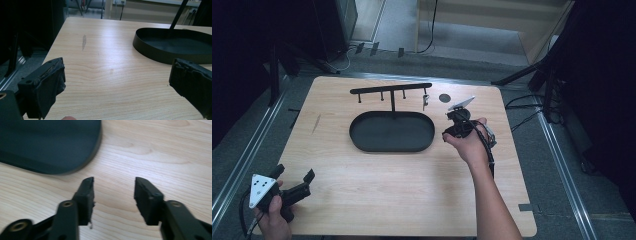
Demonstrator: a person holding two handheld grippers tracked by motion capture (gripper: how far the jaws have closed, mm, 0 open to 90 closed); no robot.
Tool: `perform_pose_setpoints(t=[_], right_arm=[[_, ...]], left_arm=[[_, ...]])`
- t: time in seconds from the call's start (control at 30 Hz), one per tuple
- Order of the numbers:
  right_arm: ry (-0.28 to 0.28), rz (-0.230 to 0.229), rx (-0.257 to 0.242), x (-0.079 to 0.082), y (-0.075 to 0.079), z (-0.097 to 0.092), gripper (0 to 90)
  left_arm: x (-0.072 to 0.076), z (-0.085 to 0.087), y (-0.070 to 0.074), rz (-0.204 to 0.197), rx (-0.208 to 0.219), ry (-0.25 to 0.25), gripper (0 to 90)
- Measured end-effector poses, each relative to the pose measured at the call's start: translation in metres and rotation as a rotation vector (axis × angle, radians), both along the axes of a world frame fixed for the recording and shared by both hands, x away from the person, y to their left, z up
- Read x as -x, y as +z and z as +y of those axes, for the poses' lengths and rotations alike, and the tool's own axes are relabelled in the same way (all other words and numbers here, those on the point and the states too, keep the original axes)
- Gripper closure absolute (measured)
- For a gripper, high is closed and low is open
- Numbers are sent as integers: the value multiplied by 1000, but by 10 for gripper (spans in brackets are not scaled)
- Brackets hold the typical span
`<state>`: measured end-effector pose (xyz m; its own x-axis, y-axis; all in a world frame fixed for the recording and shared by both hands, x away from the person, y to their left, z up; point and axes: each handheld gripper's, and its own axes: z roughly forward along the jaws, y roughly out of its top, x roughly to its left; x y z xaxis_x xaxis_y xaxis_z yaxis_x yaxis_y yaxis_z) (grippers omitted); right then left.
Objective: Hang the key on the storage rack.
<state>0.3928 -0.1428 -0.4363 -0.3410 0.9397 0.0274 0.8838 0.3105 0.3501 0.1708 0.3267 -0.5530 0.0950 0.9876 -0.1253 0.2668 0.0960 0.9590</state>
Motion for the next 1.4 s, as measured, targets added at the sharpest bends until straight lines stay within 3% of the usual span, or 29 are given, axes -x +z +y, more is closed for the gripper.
perform_pose_setpoints(t=[0.07, 0.1, 0.13, 0.27, 0.5, 0.87, 1.03, 1.2, 1.4], right_arm=[[-9, 0, 0, 2, -2, -1, 418], [-18, 3, 3, 6, -6, -4, 334], [-18, 3, 3, 6, -6, -4, 334], [-58, 0, 38, 15, -12, -9, 148], [-70, 15, 50, 30, -26, -24, 4], [-118, -20, -5, 58, -44, -64, 0], [-136, -105, -82, 76, -59, -92, 0], [-175, -148, -110, 89, -68, -111, 0], [-187, -235, -142, 109, -79, -132, 0]], left_arm=[[0, 0, 0, 0, 0, -1, 7], [0, 0, 0, 0, -2, -1, 7], [0, 0, 0, 0, -2, -1, 7], [0, 0, 0, 1, -5, -1, 7], [0, -1, 0, 1, -7, -3, 7], [0, -1, 0, 1, -9, -1, 7], [0, -1, 0, 0, -8, 0, 8], [1, -2, 0, -2, -13, 0, 7], [1, -2, 0, -4, -15, 1, 7]])
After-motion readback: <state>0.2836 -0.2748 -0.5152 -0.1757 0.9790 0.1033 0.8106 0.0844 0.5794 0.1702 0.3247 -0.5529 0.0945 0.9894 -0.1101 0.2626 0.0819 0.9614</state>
